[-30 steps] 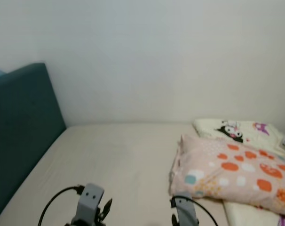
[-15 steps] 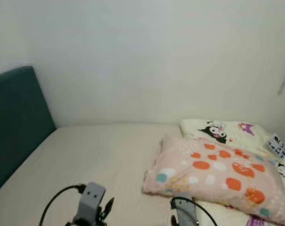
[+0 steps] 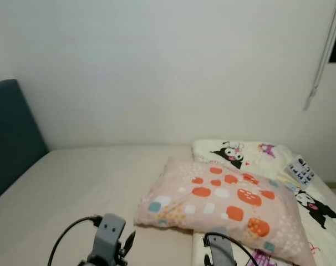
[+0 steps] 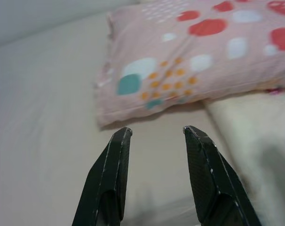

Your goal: Clean up the room

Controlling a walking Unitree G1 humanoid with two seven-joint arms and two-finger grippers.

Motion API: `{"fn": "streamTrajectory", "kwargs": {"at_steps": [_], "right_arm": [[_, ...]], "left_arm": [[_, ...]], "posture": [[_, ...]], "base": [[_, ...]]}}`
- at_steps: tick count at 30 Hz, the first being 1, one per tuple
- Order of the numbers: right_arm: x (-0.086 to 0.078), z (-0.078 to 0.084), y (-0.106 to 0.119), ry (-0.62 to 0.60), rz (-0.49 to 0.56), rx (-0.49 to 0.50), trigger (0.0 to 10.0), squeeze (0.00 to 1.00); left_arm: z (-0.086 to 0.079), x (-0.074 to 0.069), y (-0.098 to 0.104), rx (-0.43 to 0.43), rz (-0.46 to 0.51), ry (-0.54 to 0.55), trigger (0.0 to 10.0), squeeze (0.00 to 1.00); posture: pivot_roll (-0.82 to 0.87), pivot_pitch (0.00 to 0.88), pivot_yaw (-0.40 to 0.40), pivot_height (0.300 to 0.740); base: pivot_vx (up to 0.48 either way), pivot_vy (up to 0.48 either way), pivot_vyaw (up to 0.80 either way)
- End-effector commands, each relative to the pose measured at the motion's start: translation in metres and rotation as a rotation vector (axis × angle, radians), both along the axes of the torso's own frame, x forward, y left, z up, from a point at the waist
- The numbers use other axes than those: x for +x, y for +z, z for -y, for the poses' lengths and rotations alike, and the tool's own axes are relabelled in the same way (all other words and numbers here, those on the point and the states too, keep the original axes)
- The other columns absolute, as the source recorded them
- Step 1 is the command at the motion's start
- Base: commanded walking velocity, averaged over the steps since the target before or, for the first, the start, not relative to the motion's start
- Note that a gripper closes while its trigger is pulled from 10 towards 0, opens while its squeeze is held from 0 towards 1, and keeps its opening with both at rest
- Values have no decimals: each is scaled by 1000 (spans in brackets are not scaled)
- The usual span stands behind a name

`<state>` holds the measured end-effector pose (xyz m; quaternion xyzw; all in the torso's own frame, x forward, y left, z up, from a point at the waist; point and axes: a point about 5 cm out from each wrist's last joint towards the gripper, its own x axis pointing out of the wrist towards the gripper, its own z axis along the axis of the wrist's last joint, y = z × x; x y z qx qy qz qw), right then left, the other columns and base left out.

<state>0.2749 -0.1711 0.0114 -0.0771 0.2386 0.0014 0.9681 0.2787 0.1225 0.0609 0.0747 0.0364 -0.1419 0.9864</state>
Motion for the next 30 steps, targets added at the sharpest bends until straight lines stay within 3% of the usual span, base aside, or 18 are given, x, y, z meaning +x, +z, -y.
{"fn": "streamTrajectory", "kwargs": {"at_steps": [1, 4, 15, 30], "right_arm": [[-1, -2, -2, -3, -8, 14, 10000, 0], [-1, -2, -2, -4, -7, 14, 10000, 0], [-2, -1, -2, -9, -7, 13, 10000, 0], [-1, 1, -1, -20, -1, 13, 10000, 0]], "left_arm": [[-4, -1, -3, 10, -15, 6, 10000, 0], [-3, -1, -4, 2, -32, -1, 10000, 0], [-3, 0, -6, -7, -53, 0, 10000, 0], [1, 0, -3, -12, -40, -10, 10000, 0]], "posture": [[-28, 81, 5, 740], [-27, 83, 4, 740], [-28, 85, 7, 740], [-29, 87, 10, 740]], "base": [[0, -379, 0], [0, 0, 0], [0, 476, 0], [0, 0, 0]]}}
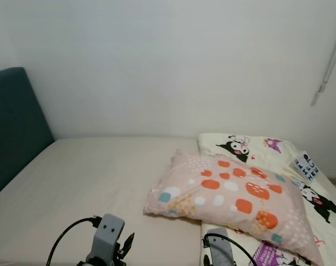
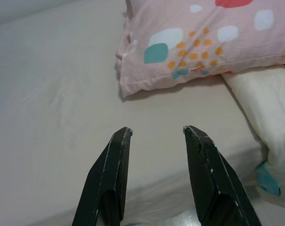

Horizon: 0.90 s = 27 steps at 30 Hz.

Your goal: Clean up the room

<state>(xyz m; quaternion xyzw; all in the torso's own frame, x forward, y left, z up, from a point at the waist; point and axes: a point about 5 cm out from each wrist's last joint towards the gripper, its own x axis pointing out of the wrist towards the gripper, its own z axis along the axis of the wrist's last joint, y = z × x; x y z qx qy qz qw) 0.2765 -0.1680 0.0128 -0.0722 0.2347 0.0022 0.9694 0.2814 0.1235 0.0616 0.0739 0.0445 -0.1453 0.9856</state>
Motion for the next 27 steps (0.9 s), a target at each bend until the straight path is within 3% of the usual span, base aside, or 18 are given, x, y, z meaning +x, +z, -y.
{"fn": "streamTrajectory", "kwargs": {"at_steps": [1, 20, 27], "right_arm": [[-3, 5, -3, -21, -9, 4, 10000, 0], [-2, 11, 0, -61, 8, -3, 10000, 0], [-2, 12, 0, -65, 13, -4, 10000, 0]], "left_arm": [[3, -3, -4, -17, -23, -9, 10000, 0], [9, -2, 3, -67, 9, -43, 10000, 0], [8, -1, 5, -80, 22, -33, 10000, 0]], "posture": [[-29, 87, 10, 740], [-31, 91, 10, 740], [-33, 92, 11, 740]], "base": [[0, 0, 0], [0, 0, 0], [349, 0, 0]]}}
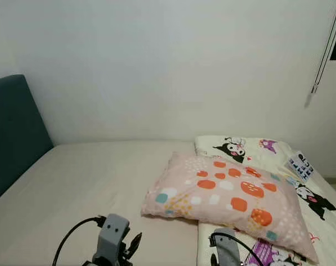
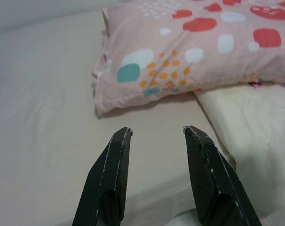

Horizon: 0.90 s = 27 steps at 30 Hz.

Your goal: Clean up the room

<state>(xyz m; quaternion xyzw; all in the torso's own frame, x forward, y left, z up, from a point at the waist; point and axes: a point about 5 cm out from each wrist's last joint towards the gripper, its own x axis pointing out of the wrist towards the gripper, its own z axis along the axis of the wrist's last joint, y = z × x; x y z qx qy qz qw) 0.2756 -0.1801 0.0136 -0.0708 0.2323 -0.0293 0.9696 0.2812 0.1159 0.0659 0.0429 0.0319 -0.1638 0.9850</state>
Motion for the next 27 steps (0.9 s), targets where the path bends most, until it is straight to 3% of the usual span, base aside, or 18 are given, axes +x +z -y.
{"fn": "streamTrajectory", "kwargs": {"at_steps": [1, 14, 27], "right_arm": [[-1, 0, 0, -3, 4, 8, 10000, 0], [-2, 0, -1, 5, 0, 2, 10000, 0], [-3, -3, -3, 23, -14, 1, 10000, 0]], "left_arm": [[0, -1, 1, -14, 9, 3, 10000, 0], [-1, -2, 0, -18, 3, 10, 10000, 0], [-4, -5, -2, -5, 11, 9, 10000, 0]], "posture": [[-34, 91, 10, 740], [-35, 87, 4, 740], [-35, 83, 4, 740]], "base": [[416, 0, 0], [399, 0, 0], [0, 0, 0]]}}
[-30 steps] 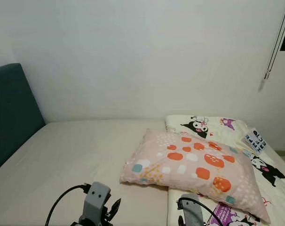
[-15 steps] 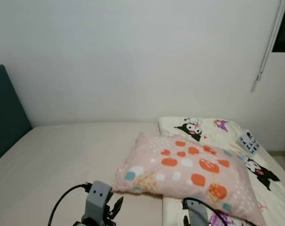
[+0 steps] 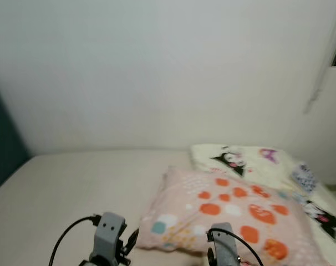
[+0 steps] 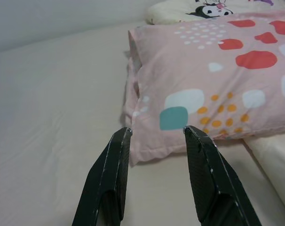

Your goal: Clean up the room

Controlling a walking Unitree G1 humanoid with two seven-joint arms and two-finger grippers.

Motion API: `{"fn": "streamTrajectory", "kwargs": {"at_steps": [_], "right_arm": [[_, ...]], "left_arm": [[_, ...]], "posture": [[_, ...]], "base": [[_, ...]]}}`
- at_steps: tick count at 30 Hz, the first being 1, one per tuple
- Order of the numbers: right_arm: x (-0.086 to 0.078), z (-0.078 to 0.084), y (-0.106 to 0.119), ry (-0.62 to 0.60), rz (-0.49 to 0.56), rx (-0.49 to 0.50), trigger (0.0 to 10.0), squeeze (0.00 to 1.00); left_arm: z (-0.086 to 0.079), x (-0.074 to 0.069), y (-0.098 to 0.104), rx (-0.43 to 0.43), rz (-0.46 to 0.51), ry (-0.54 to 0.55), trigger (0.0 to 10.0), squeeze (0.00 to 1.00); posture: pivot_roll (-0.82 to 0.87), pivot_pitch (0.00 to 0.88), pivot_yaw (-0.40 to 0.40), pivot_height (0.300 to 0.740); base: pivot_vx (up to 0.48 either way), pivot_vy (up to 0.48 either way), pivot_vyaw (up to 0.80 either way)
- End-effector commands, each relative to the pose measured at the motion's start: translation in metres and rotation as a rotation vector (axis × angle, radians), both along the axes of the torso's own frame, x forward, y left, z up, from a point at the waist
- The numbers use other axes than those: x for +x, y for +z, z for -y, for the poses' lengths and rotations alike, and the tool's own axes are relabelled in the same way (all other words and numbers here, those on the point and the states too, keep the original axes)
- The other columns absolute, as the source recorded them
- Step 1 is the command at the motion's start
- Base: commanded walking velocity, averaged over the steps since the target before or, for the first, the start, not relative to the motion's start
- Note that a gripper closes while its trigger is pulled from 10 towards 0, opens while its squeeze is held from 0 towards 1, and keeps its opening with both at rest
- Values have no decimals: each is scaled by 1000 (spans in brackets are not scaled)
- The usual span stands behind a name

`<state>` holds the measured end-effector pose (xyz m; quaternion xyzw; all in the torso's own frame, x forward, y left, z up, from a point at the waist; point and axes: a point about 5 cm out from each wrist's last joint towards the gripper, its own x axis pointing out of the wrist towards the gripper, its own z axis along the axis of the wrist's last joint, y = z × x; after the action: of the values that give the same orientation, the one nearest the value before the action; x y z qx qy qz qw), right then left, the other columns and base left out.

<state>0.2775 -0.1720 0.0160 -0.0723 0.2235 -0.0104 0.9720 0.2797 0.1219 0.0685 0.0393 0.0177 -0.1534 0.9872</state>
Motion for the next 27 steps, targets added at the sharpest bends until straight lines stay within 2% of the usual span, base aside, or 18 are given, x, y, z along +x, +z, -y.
{"fn": "streamTrajectory", "kwargs": {"at_steps": [1, 15, 19, 22, 27], "right_arm": [[-5, 5, -6, -15, -30, -5, 10000, 0], [-4, 5, -3, -22, -14, -3, 10000, 0], [-4, 6, -3, -23, -13, -5, 10000, 0], [-3, 8, -2, -30, -10, -5, 10000, 0], [-2, 10, -1, -38, -5, -4, 10000, 0]], "left_arm": [[2, -4, -5, 7, -16, -12, 10000, 0], [3, -3, -4, 49, -1, -33, 10000, 0], [6, -4, -8, 58, -30, -35, 10000, 0], [3, -3, -14, 58, -79, -15, 10000, 0], [1, -3, -15, 80, -81, -5, 10000, 0]], "posture": [[-35, 83, 4, 740], [-35, 79, 4, 740], [-34, 83, 2, 740], [-33, 88, 2, 740], [-31, 91, 4, 740]], "base": [[0, 0, 0], [0, 0, 0], [0, -480, 0], [0, 0, 0], [0, 0, 0]]}}
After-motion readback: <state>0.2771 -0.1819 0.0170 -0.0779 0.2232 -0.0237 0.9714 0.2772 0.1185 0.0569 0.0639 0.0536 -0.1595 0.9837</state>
